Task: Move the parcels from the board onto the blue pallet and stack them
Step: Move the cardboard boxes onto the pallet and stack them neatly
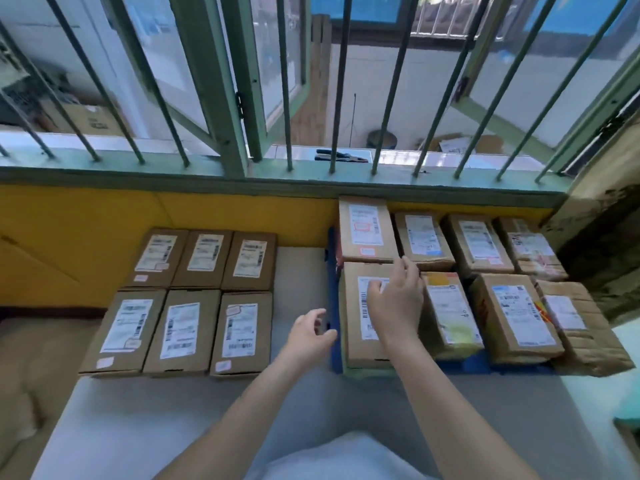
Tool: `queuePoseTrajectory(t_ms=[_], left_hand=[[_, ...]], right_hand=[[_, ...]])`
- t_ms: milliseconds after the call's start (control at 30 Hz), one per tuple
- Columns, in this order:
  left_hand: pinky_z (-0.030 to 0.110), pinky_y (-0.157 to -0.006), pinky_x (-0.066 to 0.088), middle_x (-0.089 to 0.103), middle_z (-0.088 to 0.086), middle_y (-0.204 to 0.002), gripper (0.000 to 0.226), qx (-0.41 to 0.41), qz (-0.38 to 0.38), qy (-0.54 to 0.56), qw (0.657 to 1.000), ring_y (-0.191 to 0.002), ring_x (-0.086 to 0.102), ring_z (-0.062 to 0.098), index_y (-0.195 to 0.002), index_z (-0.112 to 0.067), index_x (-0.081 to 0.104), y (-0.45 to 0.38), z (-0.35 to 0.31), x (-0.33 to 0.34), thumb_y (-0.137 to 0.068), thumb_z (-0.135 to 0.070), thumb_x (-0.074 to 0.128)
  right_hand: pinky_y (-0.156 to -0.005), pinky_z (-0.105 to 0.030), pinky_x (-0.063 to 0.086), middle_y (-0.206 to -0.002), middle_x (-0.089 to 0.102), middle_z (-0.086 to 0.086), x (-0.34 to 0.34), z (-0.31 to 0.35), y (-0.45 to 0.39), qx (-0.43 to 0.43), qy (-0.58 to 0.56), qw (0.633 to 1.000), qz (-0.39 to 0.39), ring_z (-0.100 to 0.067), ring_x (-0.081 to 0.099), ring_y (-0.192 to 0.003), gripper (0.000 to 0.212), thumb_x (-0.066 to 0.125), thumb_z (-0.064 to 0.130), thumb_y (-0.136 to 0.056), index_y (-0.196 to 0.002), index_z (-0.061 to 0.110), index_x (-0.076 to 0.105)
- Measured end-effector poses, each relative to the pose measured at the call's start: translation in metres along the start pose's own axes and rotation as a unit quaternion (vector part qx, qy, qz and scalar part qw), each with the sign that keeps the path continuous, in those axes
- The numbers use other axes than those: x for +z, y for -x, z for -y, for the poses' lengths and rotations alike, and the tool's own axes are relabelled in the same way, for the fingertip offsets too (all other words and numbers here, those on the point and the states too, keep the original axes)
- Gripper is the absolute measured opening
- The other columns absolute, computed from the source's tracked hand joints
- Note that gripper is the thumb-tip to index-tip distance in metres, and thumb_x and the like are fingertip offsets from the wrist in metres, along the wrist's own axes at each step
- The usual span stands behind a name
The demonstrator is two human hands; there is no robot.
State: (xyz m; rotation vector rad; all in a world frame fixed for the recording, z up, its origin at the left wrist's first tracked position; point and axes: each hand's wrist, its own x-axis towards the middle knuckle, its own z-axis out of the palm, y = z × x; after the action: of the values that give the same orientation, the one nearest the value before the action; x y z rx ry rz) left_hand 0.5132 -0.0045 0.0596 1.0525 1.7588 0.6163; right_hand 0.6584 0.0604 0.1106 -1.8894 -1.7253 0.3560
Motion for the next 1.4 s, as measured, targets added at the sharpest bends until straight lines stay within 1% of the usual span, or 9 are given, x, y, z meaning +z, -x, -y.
queuePoseTrajectory(t_ms=[100, 333, 467, 667, 767, 867, 1133, 1233, 1400], left_hand=[[0.030, -0.092, 0.046, 0.053, 0.008, -0.132, 0.049, -0.070, -0.091, 0.026, 0.993, -0.115, 0.053, 0.020, -0.138, -0.015, 0.050, 0.004, 0.034, -0.032, -0.089, -0.019, 0.059], [0.029, -0.079, 0.043, 0.063, 0.016, -0.119, 0.036, -0.225, -0.193, 0.126, 0.947, -0.099, 0.059, 0.027, -0.126, -0.004, 0.055, 0.021, 0.128, -0.082, -0.092, -0.017, 0.056], [0.031, -0.078, 0.047, 0.062, 0.004, -0.102, 0.030, -0.257, -0.205, 0.155, 0.932, -0.095, 0.060, 0.026, -0.117, -0.013, 0.055, 0.017, 0.161, -0.092, -0.089, -0.026, 0.060], [0.036, -0.093, 0.050, 0.058, -0.006, -0.100, 0.057, -0.286, -0.156, 0.240, 0.915, -0.105, 0.062, 0.024, -0.131, -0.011, 0.049, 0.004, 0.181, -0.102, -0.082, -0.037, 0.065], [0.045, -0.104, 0.046, 0.062, 0.005, -0.101, 0.047, -0.308, -0.136, 0.332, 0.881, -0.098, 0.062, 0.024, -0.111, -0.015, 0.056, -0.001, 0.185, -0.107, -0.067, -0.029, 0.065], [0.037, -0.098, 0.046, 0.053, 0.002, -0.071, 0.034, -0.306, -0.131, 0.398, 0.855, -0.076, 0.050, 0.021, -0.087, -0.016, 0.052, -0.001, 0.186, -0.111, -0.056, -0.026, 0.060], [0.033, -0.096, 0.051, 0.065, 0.005, -0.090, 0.011, -0.310, -0.125, 0.472, 0.816, -0.083, 0.061, 0.015, -0.091, -0.003, 0.062, 0.002, 0.185, -0.108, -0.087, 0.003, 0.054], [0.038, -0.095, 0.053, 0.064, 0.010, -0.093, 0.013, -0.310, -0.128, 0.460, 0.822, -0.082, 0.059, 0.019, -0.102, -0.001, 0.060, 0.011, 0.178, -0.107, -0.090, -0.001, 0.056], [0.033, -0.064, 0.060, 0.063, 0.014, -0.104, 0.035, -0.229, -0.183, 0.368, 0.882, -0.072, 0.064, 0.022, -0.118, -0.004, 0.048, 0.017, 0.126, -0.110, -0.090, -0.021, 0.062]], right_hand=[[-0.099, -0.024, 0.041, -0.141, 0.045, -0.004, 0.028, 0.042, 0.006, -0.093, -0.086, 0.991, 0.043, -0.017, 0.046, -0.125, 0.053, 0.055, 0.020, -0.094, -0.144, 0.014, 0.039], [-0.099, -0.038, 0.045, -0.152, 0.035, -0.006, 0.139, 0.090, 0.017, -0.143, 0.004, 0.928, 0.345, -0.029, 0.041, -0.130, 0.058, 0.047, 0.021, -0.096, -0.152, 0.017, 0.030], [-0.100, -0.042, 0.045, -0.154, 0.030, -0.011, 0.206, 0.094, 0.018, -0.126, 0.078, 0.891, 0.430, -0.035, 0.039, -0.133, 0.060, 0.048, 0.025, -0.095, -0.152, 0.016, 0.028], [-0.095, -0.042, 0.044, -0.149, 0.034, -0.015, 0.267, 0.090, 0.017, -0.099, 0.115, 0.891, 0.428, -0.040, 0.047, -0.126, 0.052, 0.052, 0.027, -0.091, -0.138, 0.006, 0.043], [-0.090, -0.041, 0.046, -0.144, 0.036, -0.013, 0.276, 0.087, 0.017, -0.102, 0.119, 0.898, 0.410, -0.038, 0.051, -0.120, 0.051, 0.055, 0.029, -0.087, -0.132, 0.007, 0.046], [-0.089, -0.038, 0.046, -0.145, 0.035, -0.013, 0.281, 0.088, 0.014, -0.074, 0.103, 0.909, 0.398, -0.036, 0.052, -0.120, 0.056, 0.056, 0.029, -0.086, -0.136, 0.007, 0.043], [-0.068, -0.033, 0.042, -0.137, 0.037, -0.016, 0.277, 0.075, 0.007, -0.028, 0.131, 0.910, 0.391, -0.030, 0.054, -0.086, 0.046, 0.053, 0.031, -0.086, -0.123, 0.005, 0.046], [-0.070, -0.035, 0.046, -0.123, 0.048, -0.016, 0.256, 0.078, 0.009, 0.001, 0.086, 0.917, 0.390, -0.029, 0.053, -0.087, 0.044, 0.053, 0.029, -0.087, -0.123, 0.007, 0.042], [-0.068, -0.031, 0.045, -0.116, 0.053, -0.005, 0.179, 0.100, -0.008, -0.015, -0.049, 0.955, 0.293, -0.020, 0.056, -0.090, 0.036, 0.057, 0.031, -0.087, -0.117, 0.017, 0.044]])
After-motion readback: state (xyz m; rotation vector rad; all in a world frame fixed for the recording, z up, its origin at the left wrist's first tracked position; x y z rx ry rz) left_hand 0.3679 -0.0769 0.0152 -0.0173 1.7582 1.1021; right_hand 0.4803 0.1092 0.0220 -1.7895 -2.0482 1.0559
